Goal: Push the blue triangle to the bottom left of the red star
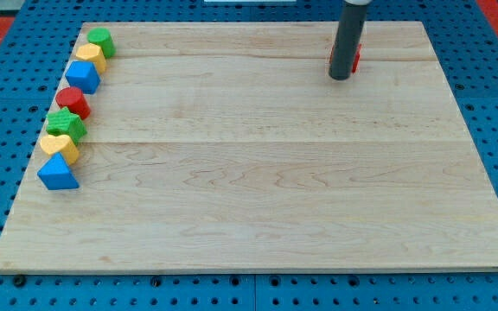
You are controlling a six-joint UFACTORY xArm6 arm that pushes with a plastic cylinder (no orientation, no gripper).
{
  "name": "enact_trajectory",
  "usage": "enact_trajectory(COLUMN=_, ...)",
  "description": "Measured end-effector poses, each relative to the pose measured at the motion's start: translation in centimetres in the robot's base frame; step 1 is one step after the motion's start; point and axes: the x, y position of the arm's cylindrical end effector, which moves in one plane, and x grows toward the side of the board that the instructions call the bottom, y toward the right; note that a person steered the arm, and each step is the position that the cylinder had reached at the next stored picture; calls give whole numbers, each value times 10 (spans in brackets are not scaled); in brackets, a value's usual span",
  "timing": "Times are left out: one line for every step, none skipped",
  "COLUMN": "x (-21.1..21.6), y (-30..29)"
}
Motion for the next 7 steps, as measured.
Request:
enact_trajectory(x=-26, y=16)
enact_trajectory(x=-43, y=32)
enact_trajectory(x=-52, y=55)
enact_trajectory(x=10, y=-36)
enact_trajectory(x=149, y=-87)
enact_trajectory(x=272, y=-178)
enact_trajectory(x=311, y=-287)
